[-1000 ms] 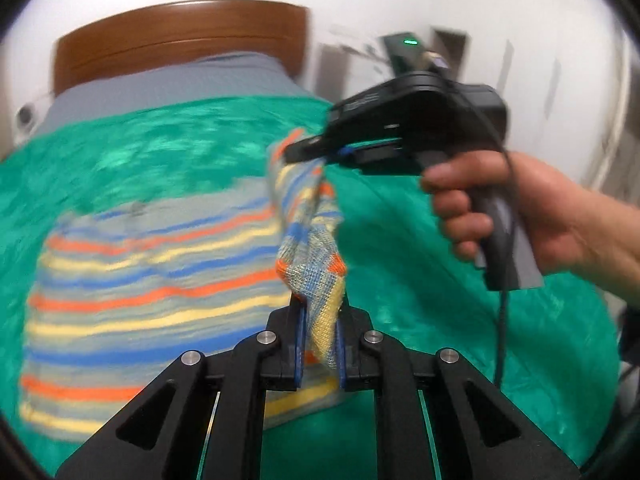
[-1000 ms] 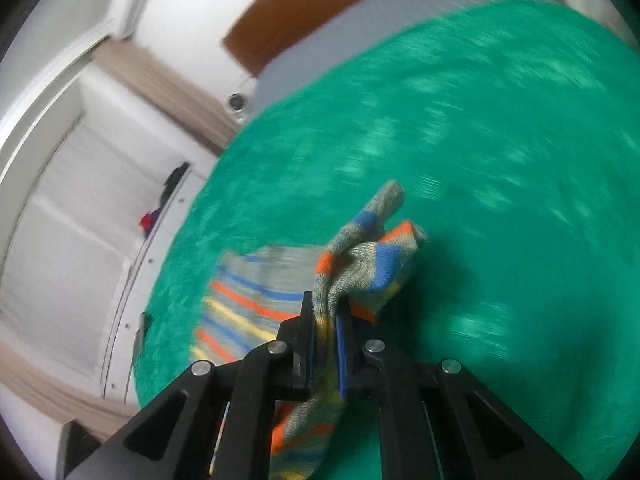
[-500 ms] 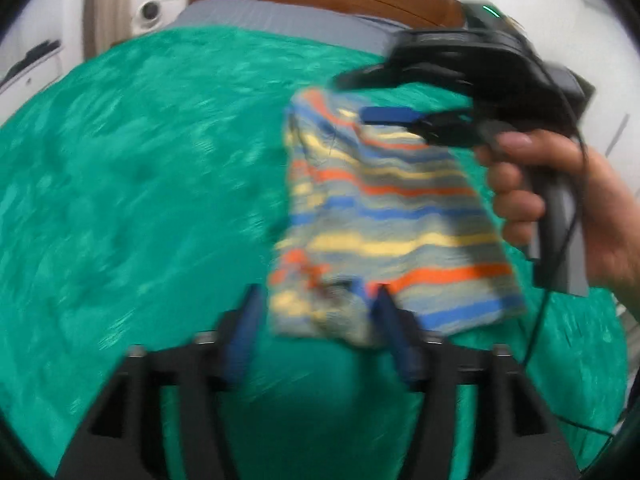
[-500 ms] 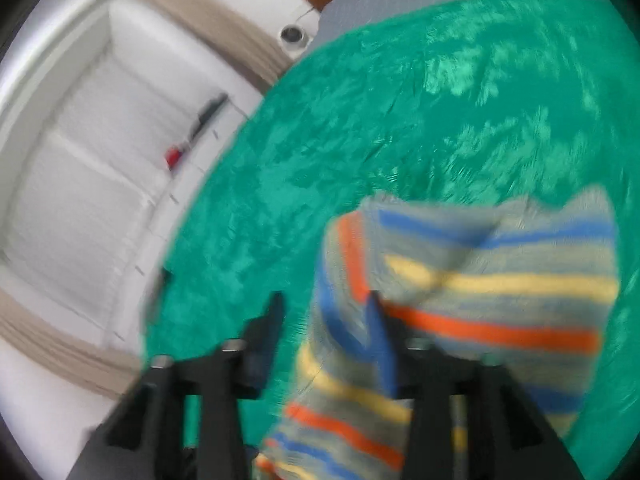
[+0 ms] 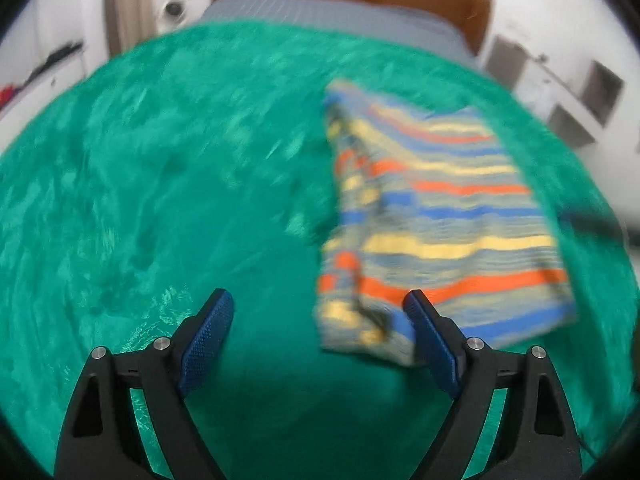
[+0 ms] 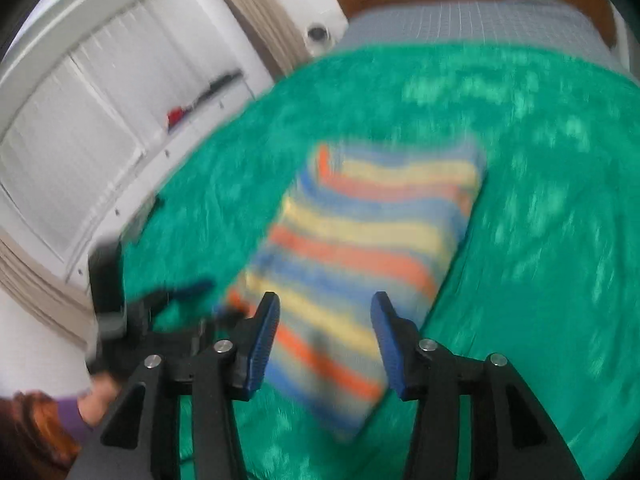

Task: Fold small clothes

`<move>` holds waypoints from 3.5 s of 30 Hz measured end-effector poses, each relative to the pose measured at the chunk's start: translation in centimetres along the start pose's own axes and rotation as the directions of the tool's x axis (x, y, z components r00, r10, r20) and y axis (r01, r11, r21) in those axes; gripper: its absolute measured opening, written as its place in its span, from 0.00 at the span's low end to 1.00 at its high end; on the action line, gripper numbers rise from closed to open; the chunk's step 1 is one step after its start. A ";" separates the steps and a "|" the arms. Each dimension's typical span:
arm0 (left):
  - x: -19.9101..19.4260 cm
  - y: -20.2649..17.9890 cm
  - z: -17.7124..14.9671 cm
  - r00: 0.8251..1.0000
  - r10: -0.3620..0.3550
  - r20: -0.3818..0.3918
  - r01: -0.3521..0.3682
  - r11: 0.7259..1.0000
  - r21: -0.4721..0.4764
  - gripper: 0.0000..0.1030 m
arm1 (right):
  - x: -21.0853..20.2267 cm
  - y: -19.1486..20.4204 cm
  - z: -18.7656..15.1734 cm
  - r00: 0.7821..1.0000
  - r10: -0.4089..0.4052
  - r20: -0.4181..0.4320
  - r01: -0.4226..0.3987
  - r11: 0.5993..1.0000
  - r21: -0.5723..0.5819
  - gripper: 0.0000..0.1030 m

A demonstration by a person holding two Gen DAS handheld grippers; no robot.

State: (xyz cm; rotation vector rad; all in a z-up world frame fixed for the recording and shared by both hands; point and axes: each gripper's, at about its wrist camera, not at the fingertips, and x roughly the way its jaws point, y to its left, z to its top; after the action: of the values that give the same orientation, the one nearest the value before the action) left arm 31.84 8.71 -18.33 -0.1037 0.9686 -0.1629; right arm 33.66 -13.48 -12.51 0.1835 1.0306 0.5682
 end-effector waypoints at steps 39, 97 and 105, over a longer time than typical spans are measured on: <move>-0.8 1.1 6.7 0.961 -0.251 -0.115 0.263 0.959 0.104 0.99 | -6.9 -5.0 -3.5 0.986 -0.108 0.127 0.070 0.960 0.271 0.99; -22.8 -8.6 -5.1 0.952 0.107 0.287 -0.168 0.966 0.195 1.00 | -21.9 14.8 -12.2 0.775 -0.586 0.236 0.574 0.810 0.124 0.99; -24.0 -8.7 -7.0 0.972 0.079 0.219 -0.120 0.976 0.180 1.00 | -22.4 16.6 -14.6 0.814 -0.549 0.191 0.534 0.836 0.126 0.99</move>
State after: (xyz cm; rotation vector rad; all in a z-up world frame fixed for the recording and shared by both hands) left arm 11.99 4.46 -1.43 0.1043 0.7398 -0.1485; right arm 6.61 -13.06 3.63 0.0027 0.8324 -0.0131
